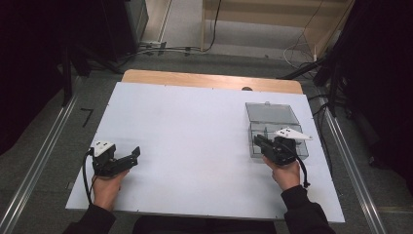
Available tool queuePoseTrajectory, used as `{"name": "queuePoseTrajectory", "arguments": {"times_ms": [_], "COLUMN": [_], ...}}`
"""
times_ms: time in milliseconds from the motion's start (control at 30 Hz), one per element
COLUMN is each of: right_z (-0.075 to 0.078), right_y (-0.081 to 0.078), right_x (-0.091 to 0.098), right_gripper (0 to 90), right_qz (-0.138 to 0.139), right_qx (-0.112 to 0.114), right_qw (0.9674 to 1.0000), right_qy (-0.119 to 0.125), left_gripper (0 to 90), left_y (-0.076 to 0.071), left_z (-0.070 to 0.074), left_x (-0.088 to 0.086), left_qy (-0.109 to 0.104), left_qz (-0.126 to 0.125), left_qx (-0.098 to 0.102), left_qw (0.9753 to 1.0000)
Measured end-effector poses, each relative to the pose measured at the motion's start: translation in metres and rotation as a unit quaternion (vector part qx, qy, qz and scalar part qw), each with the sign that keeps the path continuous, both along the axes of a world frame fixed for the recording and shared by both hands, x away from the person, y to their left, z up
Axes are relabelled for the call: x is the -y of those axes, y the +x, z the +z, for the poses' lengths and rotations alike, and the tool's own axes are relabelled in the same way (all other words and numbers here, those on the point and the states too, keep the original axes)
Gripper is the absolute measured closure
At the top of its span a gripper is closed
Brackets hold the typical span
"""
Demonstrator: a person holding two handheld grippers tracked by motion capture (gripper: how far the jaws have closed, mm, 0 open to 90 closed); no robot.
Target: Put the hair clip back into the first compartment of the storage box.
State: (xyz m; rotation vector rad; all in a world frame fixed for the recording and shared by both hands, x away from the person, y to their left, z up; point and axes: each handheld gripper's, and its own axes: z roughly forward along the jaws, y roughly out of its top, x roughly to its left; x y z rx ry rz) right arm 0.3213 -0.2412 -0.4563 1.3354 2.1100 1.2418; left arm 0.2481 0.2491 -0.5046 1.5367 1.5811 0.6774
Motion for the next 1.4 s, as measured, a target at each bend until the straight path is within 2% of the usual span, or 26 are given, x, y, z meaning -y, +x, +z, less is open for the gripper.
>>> {"name": "queuePoseTrajectory", "arguments": {"times_ms": [700, 1033, 1400], "right_z": [-0.009, -0.017, -0.021], "right_y": [0.026, 0.040, 0.049], "right_x": [0.002, 0.002, 0.001], "right_gripper": [77.5, 77.5, 77.4], "right_qz": [-0.037, -0.055, -0.068], "right_qx": [-0.006, -0.019, -0.034], "right_qw": [0.9992, 0.9980, 0.9965], "right_qy": [-0.015, -0.024, -0.034], "left_gripper": [9.7, 9.7, 9.7], "left_y": [0.000, 0.001, 0.001], "left_z": [0.000, -0.001, -0.001], "left_x": [0.000, 0.000, 0.000], "left_qy": [-0.001, -0.003, -0.004], "left_qz": [0.000, 0.000, 0.000], "left_qx": [-0.001, -0.001, -0.002], "left_qw": [1.0000, 1.0000, 1.0000]}}
